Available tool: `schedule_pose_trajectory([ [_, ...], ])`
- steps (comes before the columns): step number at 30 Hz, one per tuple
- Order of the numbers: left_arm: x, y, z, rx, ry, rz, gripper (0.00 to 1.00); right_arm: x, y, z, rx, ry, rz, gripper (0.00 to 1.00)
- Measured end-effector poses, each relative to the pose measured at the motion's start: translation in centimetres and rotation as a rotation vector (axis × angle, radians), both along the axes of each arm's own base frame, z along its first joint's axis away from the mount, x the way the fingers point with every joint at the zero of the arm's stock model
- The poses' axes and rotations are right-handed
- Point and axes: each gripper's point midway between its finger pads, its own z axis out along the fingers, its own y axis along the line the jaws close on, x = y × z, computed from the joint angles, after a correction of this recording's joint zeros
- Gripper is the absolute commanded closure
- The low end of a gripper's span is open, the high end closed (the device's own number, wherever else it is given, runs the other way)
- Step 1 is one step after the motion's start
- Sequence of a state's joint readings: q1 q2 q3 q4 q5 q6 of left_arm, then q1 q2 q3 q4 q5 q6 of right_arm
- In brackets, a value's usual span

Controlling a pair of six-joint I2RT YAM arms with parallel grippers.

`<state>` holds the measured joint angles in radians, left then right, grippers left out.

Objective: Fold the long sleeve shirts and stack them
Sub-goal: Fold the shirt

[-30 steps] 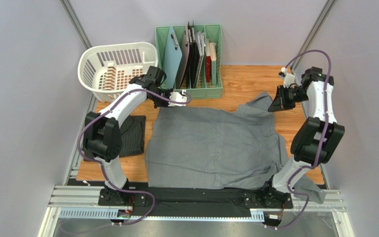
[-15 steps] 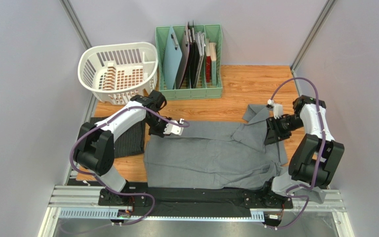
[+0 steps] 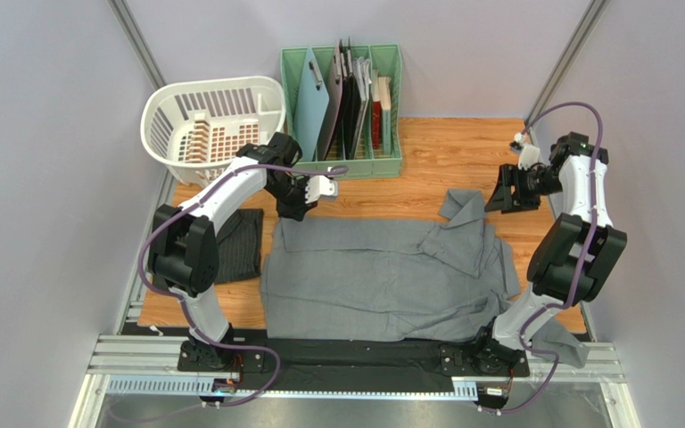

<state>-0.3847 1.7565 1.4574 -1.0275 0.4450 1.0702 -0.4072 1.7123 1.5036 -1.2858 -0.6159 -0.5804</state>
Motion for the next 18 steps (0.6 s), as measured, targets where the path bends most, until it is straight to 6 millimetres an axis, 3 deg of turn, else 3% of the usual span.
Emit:
schedule_pose_trajectory([
  [2, 0.6, -0.4, -0.5, -0.009, 0.022, 0.043, 0.71, 2.4, -0.7, 0.0, 0.007, -0.014, -0.060, 0.24],
  [6, 0.8, -0.8, -0.7, -0.019, 0.052, 0.103, 0.70, 7.3, -2.2, -0.3, 0.001, -0.050, -0.139, 0.23],
  [10, 1.4, -1.2, 0.1, -0.042, 0.046, 0.137, 0.67, 11.0, -3.4, -2.6, -0.009, -0.023, -0.187, 0.23],
  [13, 1.6, -1.4, 0.3, -0.049, 0.043, 0.155, 0.67, 12.1, -3.6, -5.8, 0.019, 0.052, -0.225, 0.27],
  [18, 1.6, -1.4, 0.4, -0.051, 0.051, 0.174, 0.67, 10.9, -3.6, -9.8, 0.062, 0.179, -0.284, 0.41],
])
